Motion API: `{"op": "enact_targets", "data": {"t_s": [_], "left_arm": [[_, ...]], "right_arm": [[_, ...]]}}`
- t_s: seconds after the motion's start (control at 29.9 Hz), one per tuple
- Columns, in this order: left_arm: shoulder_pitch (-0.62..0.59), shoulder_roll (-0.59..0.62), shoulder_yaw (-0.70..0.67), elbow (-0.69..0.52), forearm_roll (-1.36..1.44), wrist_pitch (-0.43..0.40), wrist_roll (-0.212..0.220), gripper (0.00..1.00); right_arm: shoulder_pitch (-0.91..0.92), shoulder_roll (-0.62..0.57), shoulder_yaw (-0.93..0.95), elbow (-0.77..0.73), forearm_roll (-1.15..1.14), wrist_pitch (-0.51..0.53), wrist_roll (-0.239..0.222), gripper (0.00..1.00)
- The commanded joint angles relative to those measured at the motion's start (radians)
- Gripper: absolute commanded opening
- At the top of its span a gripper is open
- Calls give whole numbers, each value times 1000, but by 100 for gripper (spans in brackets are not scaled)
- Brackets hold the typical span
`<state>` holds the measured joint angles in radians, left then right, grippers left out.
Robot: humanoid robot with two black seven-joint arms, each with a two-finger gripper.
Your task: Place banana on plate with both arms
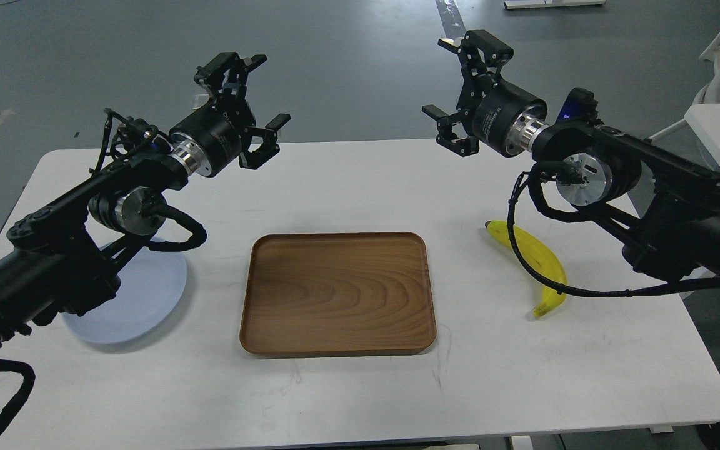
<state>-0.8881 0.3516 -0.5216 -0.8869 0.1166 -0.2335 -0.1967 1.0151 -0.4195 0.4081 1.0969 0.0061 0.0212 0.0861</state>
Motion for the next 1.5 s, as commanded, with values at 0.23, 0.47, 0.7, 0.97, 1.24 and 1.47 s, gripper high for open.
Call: {"op": "enact_targets", "data": {"t_s": [0.23,0.47,0.7,0.97,1.24,1.47], "left_arm": [[-2,13,-11,-6,3,10,-18,98],[0,18,-14,6,2,5,-18,98],[11,23,-14,2,2,2,-17,98],[18,26,-15,2,-2,-1,-13,98],[34,64,-15,0,0,-29,-6,98],[40,66,-15,0,-2,-26,-6,98]], "right_arm": [[-9,-4,2,14,0,0,0,100],[5,-9,3,9,-1,2,0,100],[6,-9,2,4,-2,0,0,100],[14,-16,3,1,-2,3,1,100],[20,-16,2,-17,-5,5,1,100],[28,-9,2,-29,-5,6,1,100]]}}
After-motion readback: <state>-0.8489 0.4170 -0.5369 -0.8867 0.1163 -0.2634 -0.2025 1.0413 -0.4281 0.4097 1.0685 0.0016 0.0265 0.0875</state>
